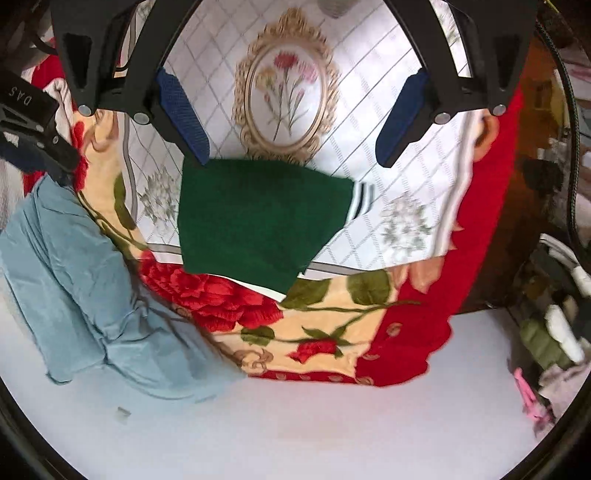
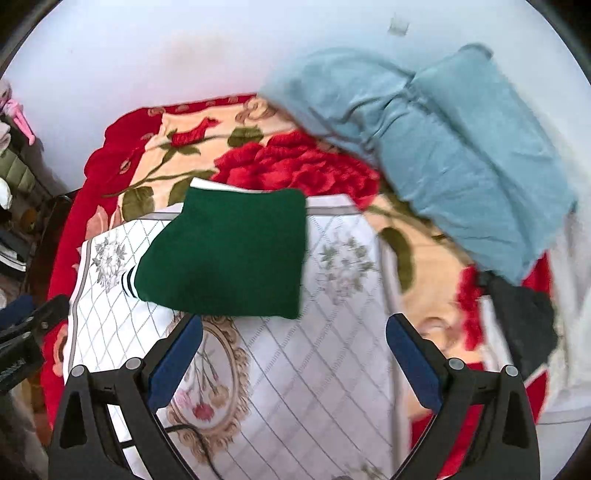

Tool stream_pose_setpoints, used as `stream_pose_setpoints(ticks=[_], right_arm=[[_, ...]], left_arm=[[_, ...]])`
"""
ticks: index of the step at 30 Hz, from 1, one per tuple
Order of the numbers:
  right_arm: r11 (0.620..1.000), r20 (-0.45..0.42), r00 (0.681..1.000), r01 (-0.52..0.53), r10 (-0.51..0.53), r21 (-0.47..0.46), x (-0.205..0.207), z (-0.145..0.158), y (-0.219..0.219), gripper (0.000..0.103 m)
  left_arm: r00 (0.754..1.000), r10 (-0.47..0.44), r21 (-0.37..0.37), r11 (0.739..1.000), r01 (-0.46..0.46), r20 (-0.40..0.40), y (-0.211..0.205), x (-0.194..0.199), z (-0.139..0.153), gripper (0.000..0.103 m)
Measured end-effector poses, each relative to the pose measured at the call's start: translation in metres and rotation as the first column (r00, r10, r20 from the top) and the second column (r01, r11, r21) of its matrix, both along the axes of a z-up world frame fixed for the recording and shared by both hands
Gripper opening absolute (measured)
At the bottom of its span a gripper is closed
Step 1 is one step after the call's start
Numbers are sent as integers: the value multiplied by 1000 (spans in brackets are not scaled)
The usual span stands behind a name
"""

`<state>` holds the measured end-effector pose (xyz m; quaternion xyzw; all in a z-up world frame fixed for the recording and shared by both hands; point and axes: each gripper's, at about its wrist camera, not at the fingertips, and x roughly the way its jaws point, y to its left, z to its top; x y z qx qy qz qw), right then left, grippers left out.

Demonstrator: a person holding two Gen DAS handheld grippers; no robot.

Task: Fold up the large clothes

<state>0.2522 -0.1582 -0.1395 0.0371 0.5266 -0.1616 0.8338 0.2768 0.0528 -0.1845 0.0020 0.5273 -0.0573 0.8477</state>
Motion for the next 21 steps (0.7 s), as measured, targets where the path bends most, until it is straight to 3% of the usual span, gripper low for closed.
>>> stream_pose_setpoints(ticks=[6, 10, 14, 21], right_arm=[[996, 100, 995, -17, 25, -83, -111, 103, 8, 103], [992, 176, 983, -30, 52, -123, -169, 161, 17, 103], [989, 225, 971, -47, 77, -138, -216, 201, 23, 103], [985, 272, 954, -90, 128, -147, -253, 244, 36, 103]], left_arm=[[998, 14, 28, 999, -16, 67, 8, -69, 83, 92], [993, 14, 43, 999, -19, 117, 7, -102, 122, 92], [986, 23, 28, 999, -28, 167, 6, -129, 152, 92], [970, 35, 16, 999, -40, 242, 5, -155, 186, 92]])
